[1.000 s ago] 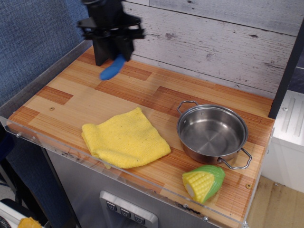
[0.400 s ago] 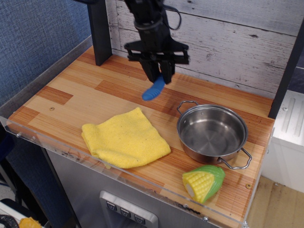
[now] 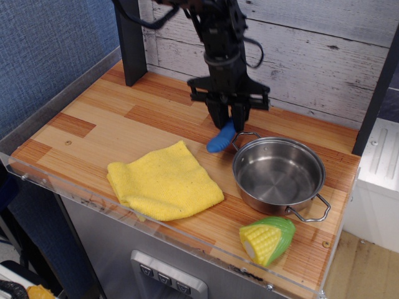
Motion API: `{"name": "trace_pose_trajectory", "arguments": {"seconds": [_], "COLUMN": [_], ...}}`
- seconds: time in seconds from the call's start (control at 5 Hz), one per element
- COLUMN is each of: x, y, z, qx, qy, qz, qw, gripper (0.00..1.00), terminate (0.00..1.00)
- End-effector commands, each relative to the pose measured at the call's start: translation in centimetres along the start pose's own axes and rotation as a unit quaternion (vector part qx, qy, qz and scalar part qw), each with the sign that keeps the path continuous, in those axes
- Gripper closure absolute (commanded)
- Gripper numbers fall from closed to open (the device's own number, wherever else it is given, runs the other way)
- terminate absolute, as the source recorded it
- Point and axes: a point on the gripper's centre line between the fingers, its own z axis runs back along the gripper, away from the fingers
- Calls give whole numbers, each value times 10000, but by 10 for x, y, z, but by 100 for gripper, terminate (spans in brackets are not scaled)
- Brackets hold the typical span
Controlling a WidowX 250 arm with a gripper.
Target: Move the fork behind the yellow cloth.
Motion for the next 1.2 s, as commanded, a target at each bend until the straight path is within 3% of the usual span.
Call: {"name": "trace_pose_trajectory", "arguments": {"seconds": [0.0,0.2,0.6,1.0], "x": [1,0,-3,3], "y": [8,17,19,20], "z": [-10,-11,-4,28], "qx": [148,276,312,194], "qy": [-27,2,-12,-351], "qz": [8,237,344,568], "qw": [9999,9993,9989,9976], "gripper": [100,0,0,0], "terminate": [0,0,0,0]}}
